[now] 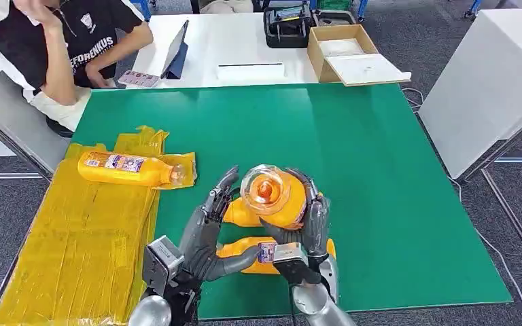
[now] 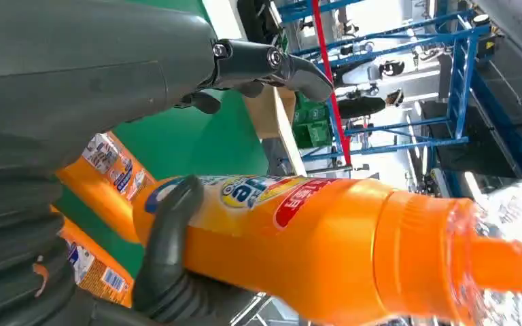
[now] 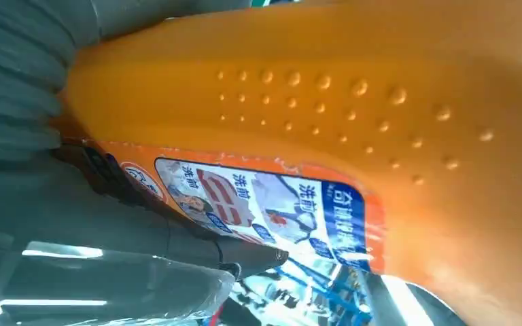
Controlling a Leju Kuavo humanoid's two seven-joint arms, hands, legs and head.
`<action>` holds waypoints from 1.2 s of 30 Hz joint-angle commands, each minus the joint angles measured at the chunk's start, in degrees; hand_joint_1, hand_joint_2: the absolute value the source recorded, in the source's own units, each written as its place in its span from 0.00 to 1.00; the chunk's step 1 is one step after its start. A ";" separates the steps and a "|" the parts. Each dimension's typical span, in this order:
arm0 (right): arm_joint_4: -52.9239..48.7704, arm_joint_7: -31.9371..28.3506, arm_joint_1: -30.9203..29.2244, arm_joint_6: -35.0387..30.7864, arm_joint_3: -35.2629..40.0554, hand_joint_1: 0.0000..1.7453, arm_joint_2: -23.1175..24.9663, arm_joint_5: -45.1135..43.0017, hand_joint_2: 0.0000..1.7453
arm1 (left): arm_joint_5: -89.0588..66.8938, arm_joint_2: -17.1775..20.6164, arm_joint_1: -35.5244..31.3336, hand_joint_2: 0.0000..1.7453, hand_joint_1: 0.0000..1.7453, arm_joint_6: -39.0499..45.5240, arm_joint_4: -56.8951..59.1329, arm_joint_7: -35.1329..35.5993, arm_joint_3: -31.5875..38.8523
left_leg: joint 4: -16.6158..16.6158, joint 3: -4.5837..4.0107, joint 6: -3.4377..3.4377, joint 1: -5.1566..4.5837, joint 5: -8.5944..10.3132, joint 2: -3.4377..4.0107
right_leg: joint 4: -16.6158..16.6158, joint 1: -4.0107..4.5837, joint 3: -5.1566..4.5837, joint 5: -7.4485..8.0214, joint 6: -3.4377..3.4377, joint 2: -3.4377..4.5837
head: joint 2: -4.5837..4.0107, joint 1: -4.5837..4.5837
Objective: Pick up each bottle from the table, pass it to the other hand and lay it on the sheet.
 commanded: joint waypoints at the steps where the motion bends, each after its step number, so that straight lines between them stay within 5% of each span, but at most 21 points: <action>1: -0.62 -0.07 0.05 -2.25 4.11 1.00 -0.68 0.94 1.00 | 0.29 1.80 -2.14 1.00 0.00 0.25 3.41 -0.06 -1.55 | -0.03 0.22 -0.08 -0.09 -0.09 -0.02 | 0.03 -0.07 0.21 -0.13 0.03 -0.15 | 0.00 0.00; 15: -0.94 -0.05 0.56 -1.97 5.09 1.00 -0.44 1.65 1.00 | 0.47 1.65 -2.41 1.00 0.00 0.54 3.87 -0.25 -1.63 | -0.04 0.31 -0.11 -0.12 -0.14 -0.02 | 0.03 -0.10 0.29 -0.18 0.05 -0.18 | 0.00 0.00; 36: 10.02 7.83 -5.53 -0.51 10.32 1.00 4.15 7.44 1.00 | 2.21 0.65 -3.59 1.00 0.00 3.02 3.13 -0.12 -1.22 | -0.03 0.17 -0.11 -0.04 -0.05 0.04 | 0.00 -0.03 0.16 -0.08 0.02 -0.05 | 0.00 0.00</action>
